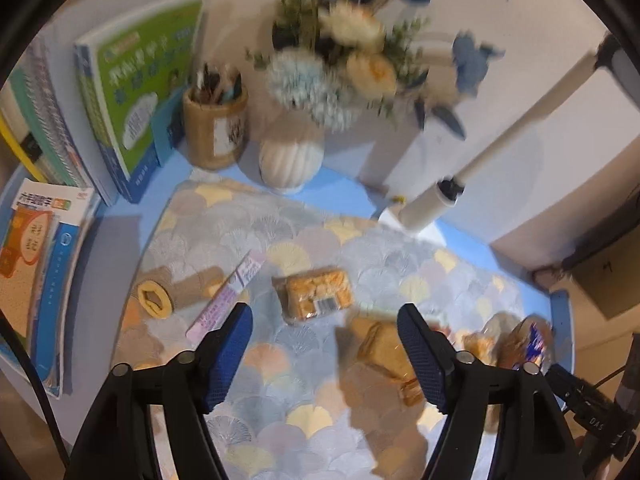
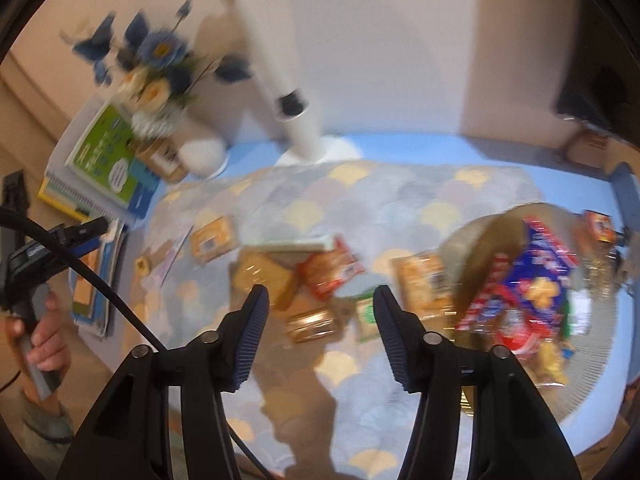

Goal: Organize snacks
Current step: 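Grasp the brown bread loaf with the right tool while the left grasps the puffed-cracker box, then carry both packs over the glass bowl and open both tools to release, then move both tools back over the remaining snacks on the table, then grasp the brown bar pack with the right tool while the left grasps the green stick pack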

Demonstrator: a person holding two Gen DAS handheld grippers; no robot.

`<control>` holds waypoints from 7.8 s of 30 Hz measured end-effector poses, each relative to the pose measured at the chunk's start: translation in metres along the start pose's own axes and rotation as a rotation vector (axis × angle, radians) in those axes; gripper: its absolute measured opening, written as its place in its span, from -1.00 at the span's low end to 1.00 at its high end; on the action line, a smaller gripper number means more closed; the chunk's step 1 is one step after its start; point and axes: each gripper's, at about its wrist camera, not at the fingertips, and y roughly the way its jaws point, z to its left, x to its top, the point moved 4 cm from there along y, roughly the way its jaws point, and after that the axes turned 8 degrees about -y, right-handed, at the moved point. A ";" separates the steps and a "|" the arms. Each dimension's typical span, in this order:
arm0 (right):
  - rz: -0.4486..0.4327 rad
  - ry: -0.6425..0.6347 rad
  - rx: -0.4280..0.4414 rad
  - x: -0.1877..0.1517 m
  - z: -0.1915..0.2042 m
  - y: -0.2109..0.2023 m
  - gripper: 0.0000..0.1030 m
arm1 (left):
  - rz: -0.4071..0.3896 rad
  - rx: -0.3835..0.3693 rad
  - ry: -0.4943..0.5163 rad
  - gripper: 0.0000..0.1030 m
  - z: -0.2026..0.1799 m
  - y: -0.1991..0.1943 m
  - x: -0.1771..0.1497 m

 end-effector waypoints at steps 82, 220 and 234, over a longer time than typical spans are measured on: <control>-0.172 0.199 0.131 -0.064 -0.124 -0.068 0.05 | 0.256 -0.325 0.664 -0.10 -0.294 0.065 -0.113; 0.176 0.281 -0.025 -0.084 -0.045 0.119 -0.04 | 0.367 -0.097 0.468 -0.29 -0.100 0.192 -0.078; 0.208 0.061 -0.194 -0.104 -0.015 0.134 -0.37 | 0.273 0.050 0.646 -0.65 -0.114 0.212 -0.093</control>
